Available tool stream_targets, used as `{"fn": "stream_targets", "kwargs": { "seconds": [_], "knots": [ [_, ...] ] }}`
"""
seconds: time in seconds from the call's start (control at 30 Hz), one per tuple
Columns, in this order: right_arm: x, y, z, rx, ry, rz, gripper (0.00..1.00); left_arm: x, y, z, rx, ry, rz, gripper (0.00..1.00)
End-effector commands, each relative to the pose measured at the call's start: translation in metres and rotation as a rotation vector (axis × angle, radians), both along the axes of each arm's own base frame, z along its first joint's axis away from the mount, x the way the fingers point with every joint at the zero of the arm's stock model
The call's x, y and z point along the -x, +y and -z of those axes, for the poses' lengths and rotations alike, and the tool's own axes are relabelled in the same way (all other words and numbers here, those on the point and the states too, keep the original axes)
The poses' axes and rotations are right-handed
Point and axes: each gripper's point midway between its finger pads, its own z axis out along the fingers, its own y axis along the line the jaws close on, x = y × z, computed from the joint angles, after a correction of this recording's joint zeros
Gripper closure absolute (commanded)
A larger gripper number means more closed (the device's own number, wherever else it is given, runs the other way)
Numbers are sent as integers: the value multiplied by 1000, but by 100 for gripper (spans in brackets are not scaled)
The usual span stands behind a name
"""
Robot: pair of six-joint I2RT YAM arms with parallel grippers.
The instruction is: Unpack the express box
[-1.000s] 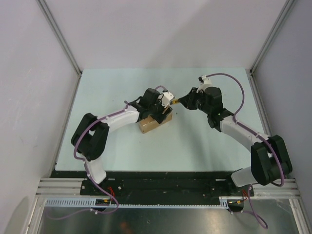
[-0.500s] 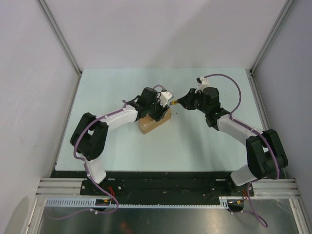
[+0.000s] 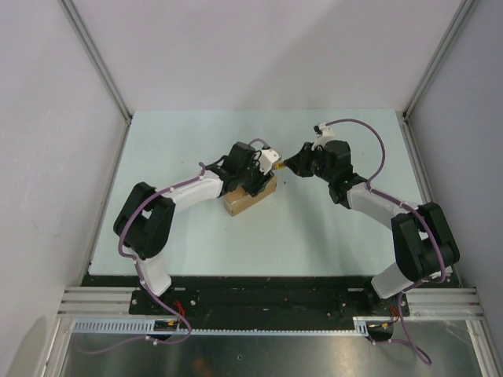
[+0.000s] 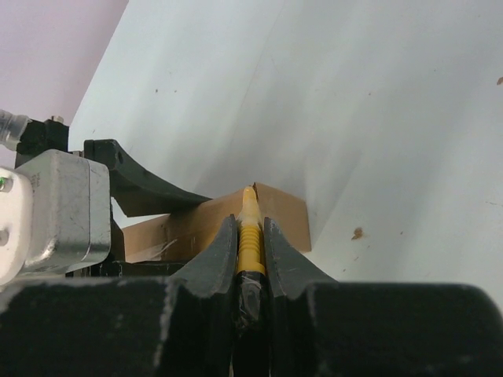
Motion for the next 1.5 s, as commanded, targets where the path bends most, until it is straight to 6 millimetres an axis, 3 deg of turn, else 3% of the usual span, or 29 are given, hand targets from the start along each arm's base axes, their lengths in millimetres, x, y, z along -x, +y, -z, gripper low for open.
{"fn": "stream_targets", "kwargs": {
  "seconds": [0.0,0.4,1.47],
  "knots": [
    [-12,6,-25,-18,-88,-12,100,12,-1,0,-27,-19,72,49],
    [-13,6,-21,-9,-80,-9,100,17,1,5,-39,-10,74,50],
    [-12,4,-41,-79,-102,-20,100,33,7,26,-69,38,74,54]
  ]
}}
